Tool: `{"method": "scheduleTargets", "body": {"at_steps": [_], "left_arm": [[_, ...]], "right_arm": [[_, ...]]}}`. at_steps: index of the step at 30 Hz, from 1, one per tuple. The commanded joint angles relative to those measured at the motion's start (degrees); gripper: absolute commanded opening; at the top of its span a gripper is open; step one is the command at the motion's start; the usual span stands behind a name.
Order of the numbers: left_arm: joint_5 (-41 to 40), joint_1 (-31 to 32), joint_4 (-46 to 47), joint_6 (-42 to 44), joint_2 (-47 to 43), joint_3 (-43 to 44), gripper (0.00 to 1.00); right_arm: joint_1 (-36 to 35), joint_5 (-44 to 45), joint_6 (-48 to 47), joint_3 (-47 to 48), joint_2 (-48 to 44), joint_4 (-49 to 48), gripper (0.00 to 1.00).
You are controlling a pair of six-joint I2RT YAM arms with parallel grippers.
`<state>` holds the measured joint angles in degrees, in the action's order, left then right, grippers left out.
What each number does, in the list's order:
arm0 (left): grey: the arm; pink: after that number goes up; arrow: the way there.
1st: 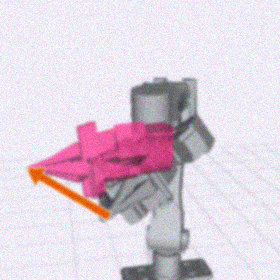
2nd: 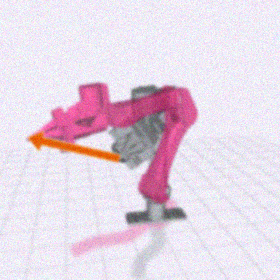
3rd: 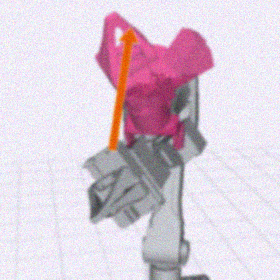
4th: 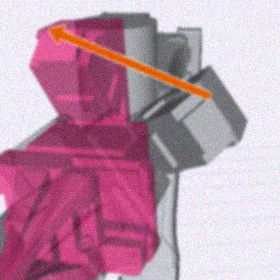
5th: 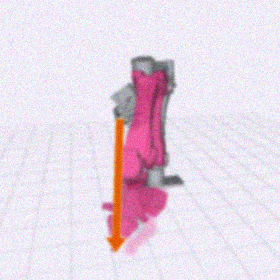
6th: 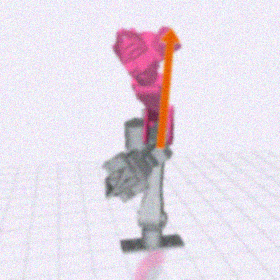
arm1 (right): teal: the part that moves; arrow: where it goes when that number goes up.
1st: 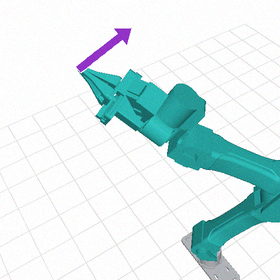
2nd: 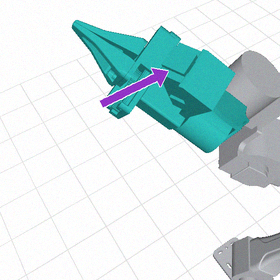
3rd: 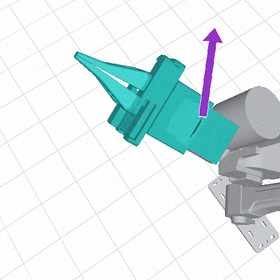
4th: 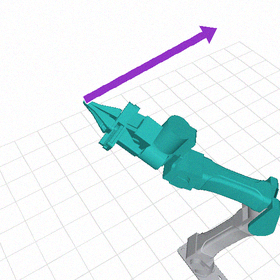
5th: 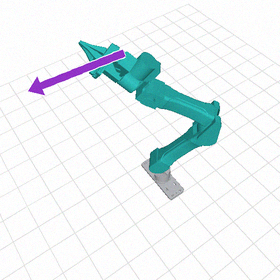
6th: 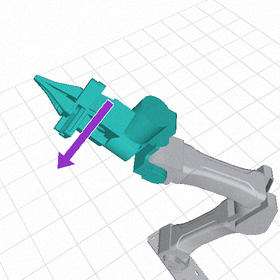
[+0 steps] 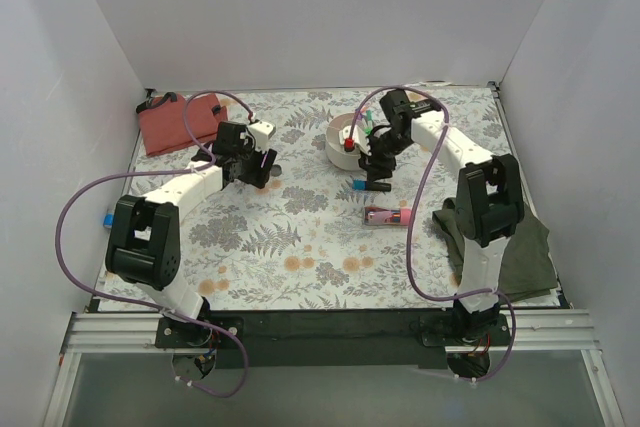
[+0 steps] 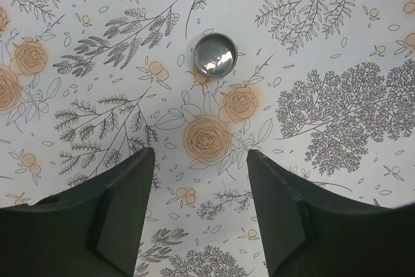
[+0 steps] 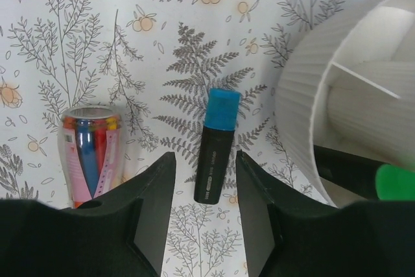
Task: Sort the stationery into containers
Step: Pick up the pen from the center of the board.
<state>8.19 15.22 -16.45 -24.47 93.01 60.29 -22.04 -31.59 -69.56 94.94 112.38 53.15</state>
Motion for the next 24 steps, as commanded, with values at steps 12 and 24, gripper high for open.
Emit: {"method": "scheduleTargets", "body": {"at_steps": [12,24], "left_arm": [[0.0,0.3,0.7,0.3,-3.6,-1.5,0.59],[0.1,0.3,0.7,0.1,-2.4,-1.3,0.59]], "right_arm": [[-6.7,8.8,3.4,-1.5,4.6,-4.5,0.46],[-7.1,12.9,6.1,-1.7,7.3,-9.9,0.44]]}}
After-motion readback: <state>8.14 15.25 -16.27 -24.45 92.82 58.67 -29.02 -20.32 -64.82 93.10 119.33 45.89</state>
